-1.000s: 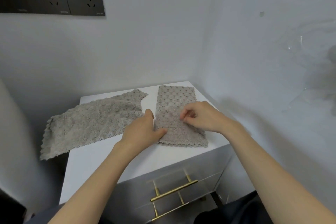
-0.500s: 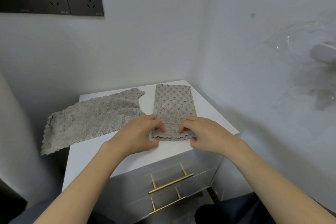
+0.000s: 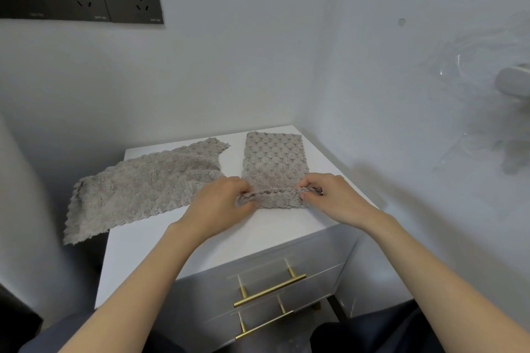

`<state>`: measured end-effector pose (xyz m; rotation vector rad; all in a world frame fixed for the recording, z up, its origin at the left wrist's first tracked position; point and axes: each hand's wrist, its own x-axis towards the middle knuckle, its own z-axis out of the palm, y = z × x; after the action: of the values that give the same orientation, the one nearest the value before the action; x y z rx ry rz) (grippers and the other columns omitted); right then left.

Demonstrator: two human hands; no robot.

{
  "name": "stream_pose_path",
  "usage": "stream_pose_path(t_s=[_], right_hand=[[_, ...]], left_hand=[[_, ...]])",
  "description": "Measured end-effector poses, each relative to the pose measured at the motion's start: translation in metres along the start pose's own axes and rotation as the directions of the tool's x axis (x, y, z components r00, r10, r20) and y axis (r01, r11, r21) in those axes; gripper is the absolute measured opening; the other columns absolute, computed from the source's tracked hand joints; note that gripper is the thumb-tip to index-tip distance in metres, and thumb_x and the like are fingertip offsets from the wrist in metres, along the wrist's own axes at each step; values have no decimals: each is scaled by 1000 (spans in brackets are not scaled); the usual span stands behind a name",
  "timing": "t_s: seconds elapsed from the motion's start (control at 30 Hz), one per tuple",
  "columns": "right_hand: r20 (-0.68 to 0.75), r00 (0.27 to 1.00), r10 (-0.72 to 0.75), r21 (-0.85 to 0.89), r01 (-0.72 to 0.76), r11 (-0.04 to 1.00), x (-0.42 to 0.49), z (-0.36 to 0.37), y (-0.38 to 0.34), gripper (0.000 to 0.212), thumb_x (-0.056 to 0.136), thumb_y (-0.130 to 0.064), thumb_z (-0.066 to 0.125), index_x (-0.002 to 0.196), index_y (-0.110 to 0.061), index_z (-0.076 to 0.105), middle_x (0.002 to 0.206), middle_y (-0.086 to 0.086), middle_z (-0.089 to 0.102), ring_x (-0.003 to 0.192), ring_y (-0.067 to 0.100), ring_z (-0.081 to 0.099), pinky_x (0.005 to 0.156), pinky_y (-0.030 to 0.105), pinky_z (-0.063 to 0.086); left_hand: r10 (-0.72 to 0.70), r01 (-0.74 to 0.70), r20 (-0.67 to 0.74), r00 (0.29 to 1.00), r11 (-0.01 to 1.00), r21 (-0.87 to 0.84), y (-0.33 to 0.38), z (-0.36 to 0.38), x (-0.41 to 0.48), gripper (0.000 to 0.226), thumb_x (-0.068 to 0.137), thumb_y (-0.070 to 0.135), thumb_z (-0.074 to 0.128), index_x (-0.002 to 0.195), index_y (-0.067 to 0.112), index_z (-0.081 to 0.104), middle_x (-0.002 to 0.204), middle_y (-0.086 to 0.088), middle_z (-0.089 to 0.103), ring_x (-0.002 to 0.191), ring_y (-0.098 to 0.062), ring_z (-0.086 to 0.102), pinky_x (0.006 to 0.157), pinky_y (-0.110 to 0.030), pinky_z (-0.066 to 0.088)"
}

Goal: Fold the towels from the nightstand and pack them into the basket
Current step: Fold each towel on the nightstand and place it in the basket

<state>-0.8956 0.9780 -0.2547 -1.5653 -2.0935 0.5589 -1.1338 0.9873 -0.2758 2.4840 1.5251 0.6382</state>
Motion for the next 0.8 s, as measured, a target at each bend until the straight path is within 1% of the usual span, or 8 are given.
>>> stream_pose_path(t_s=[0.13,0.27,0.33,0.4,0.5,0.6,0.7,0.8], right_hand=[[-14,998,57,-18,-58,998,5,0,7,6,93,-18,56,89,-22,58,67,-9,48,61,3,42,55,14,33],[-43,993,109,-69,-111,991,8,1,11,15,95,-26,55,89,-13,59,70,-8,50,66,11,45,58,21,34],[-60,989,134,-129,-141,982,9,3,11,19,96,-30,54,81,-18,55,76,-8,60,76,17,53,68,31,39],[-108,983,151,-230,-172,958,10,6,11,24,97,-34,52,76,-22,50,90,-4,68,88,23,57,74,34,39],[-206,966,155,-321,-217,922,11,13,10,22,97,-39,51,96,-19,59,100,-5,69,101,26,55,79,33,36],[-231,961,153,-400,-238,885,11,18,9,26,98,-39,47,108,-17,55,102,-1,67,103,26,54,80,36,41],[-288,956,47,-513,-196,836,6,19,2,22,97,-33,49,113,-18,49,105,1,60,103,25,50,77,36,42],[-288,931,-225,-542,35,840,0,23,-9,33,82,2,59,111,-12,62,107,7,60,101,30,53,74,35,39]], left_hand=[[-172,169,6,985,963,-212,-8,4,9,41,88,50,58,70,14,65,67,9,59,69,-16,58,62,-29,41],[-227,222,13,974,939,-264,-11,10,13,56,89,49,57,50,15,38,48,2,33,46,-16,29,53,-29,22],[-238,235,17,971,942,-240,-11,13,15,58,91,49,55,50,19,27,46,4,23,44,-15,22,52,-29,17],[-255,253,15,967,946,-204,-12,15,17,58,92,49,53,51,20,25,44,5,22,43,-15,20,51,-29,16],[-283,281,8,959,950,-139,-12,18,19,55,93,52,50,53,19,29,44,5,24,41,-14,23,47,-28,18],[-268,264,-29,963,959,-100,-12,21,19,54,93,53,48,53,18,34,43,6,28,40,-14,27,45,-27,20],[-261,256,-73,962,964,-78,-12,24,19,54,93,53,48,52,18,40,42,7,33,40,-13,32,45,-26,23],[-269,265,-88,959,963,-54,-11,26,20,52,92,53,49,58,14,53,47,5,46,46,-13,43,47,-25,27]])
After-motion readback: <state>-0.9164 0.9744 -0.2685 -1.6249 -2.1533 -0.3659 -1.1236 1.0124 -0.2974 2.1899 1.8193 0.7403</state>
